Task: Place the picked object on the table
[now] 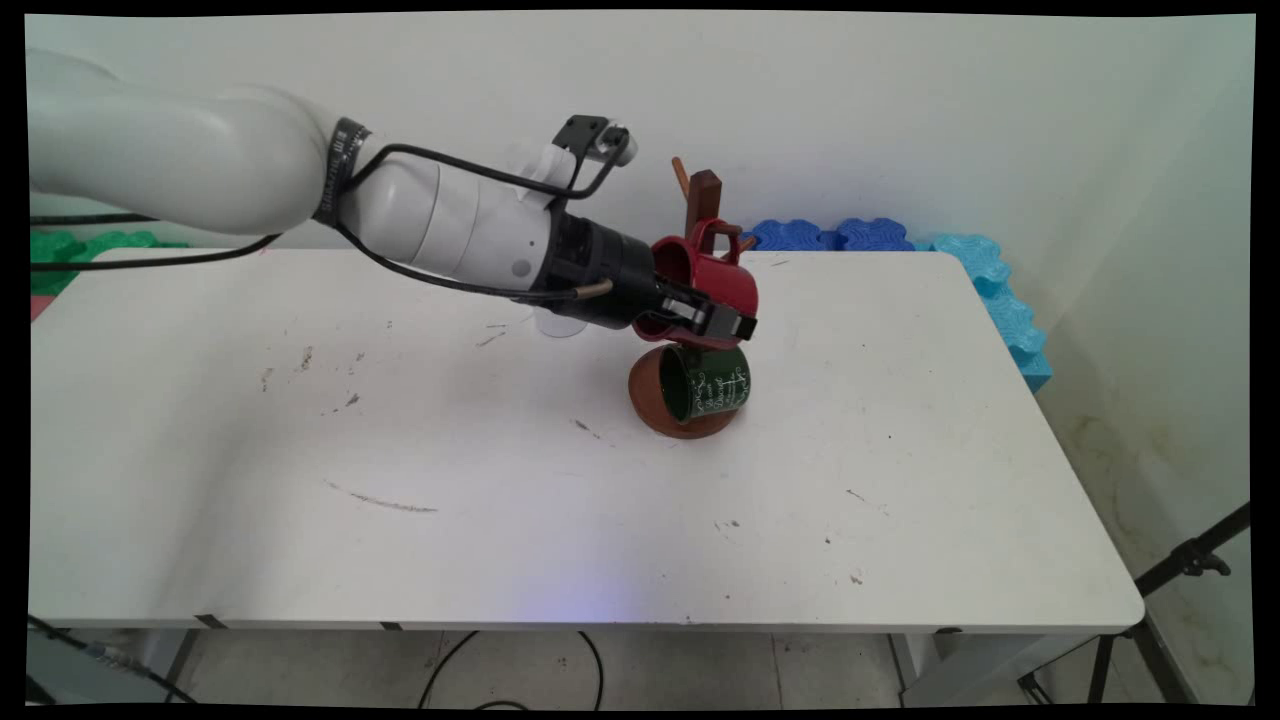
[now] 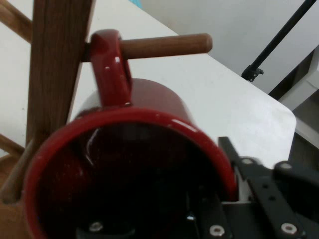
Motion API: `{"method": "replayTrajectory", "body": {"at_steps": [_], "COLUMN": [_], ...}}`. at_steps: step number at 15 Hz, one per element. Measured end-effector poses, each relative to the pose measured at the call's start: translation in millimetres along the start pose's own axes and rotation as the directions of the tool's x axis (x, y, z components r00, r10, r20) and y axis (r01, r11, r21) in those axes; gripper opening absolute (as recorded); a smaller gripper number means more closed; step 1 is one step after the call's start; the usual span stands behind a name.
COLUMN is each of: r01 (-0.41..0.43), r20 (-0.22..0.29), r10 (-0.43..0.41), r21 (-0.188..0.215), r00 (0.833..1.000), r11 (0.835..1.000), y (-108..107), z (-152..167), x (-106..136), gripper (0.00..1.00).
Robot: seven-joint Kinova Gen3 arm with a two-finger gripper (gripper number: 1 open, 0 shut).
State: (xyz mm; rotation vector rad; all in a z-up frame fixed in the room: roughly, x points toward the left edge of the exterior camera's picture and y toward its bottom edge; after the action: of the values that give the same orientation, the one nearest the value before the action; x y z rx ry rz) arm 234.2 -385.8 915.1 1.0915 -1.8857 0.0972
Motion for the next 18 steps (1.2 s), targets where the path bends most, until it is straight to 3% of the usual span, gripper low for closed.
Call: {"method": "replayTrajectory", "body": {"at_steps": [8, 18], "r01": [-0.001, -0.013], "r20": [-0.01, -0.048], "r10": [0.001, 0.01], "r21": [-0.007, -0.054], "r00": [1.0, 0.999], "r11": [1.0, 0.998], "y": [7, 34], "z": [-1, -22], "x": [2, 9], "gripper": [0.0, 0.0]}}
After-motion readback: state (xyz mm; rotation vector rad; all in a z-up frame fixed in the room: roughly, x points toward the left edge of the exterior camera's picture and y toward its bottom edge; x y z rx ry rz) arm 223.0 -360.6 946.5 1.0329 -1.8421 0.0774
